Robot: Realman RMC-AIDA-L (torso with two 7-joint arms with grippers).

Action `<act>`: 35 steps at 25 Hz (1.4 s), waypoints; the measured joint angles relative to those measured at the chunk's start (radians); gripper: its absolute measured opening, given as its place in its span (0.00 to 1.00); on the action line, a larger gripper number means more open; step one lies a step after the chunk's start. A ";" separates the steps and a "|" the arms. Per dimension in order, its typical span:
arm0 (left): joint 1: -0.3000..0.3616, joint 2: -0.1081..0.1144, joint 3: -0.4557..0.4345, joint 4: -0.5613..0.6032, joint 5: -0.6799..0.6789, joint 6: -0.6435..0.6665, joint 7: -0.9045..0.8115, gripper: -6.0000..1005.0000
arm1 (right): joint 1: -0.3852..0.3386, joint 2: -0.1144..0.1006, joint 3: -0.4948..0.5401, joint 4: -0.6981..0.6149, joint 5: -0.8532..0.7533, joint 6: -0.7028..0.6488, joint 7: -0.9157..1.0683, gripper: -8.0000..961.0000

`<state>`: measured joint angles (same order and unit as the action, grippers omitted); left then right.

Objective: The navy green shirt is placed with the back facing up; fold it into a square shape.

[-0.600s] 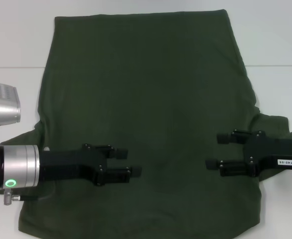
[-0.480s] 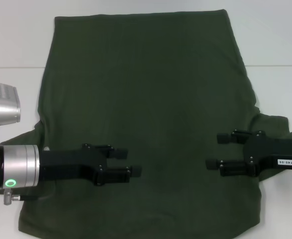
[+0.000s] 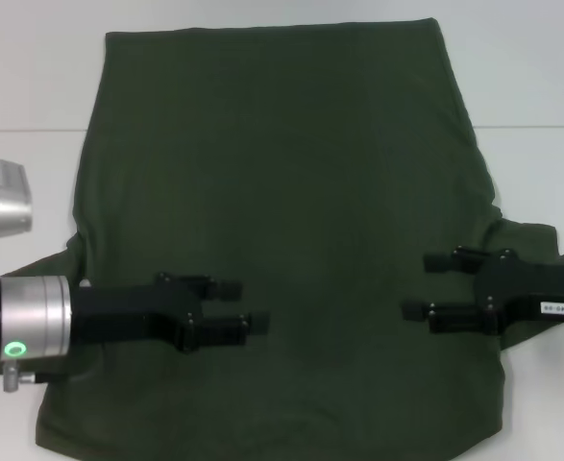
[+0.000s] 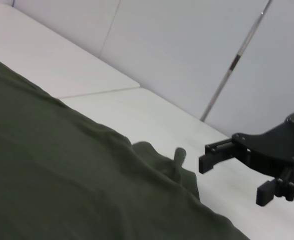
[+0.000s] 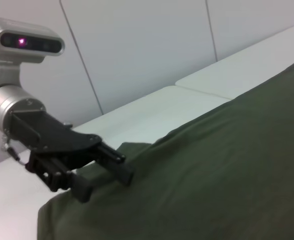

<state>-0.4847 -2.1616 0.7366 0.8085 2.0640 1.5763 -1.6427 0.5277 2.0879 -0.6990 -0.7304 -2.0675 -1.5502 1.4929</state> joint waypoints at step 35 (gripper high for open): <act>0.162 0.143 -0.311 -0.062 0.033 -0.306 -0.504 0.72 | 0.038 -0.076 0.104 0.043 0.037 0.294 0.490 0.98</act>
<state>-0.3227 -2.0188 0.4257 0.7468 2.0972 1.2703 -2.1470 0.5655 2.0115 -0.5949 -0.6872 -2.0303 -1.2563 1.9830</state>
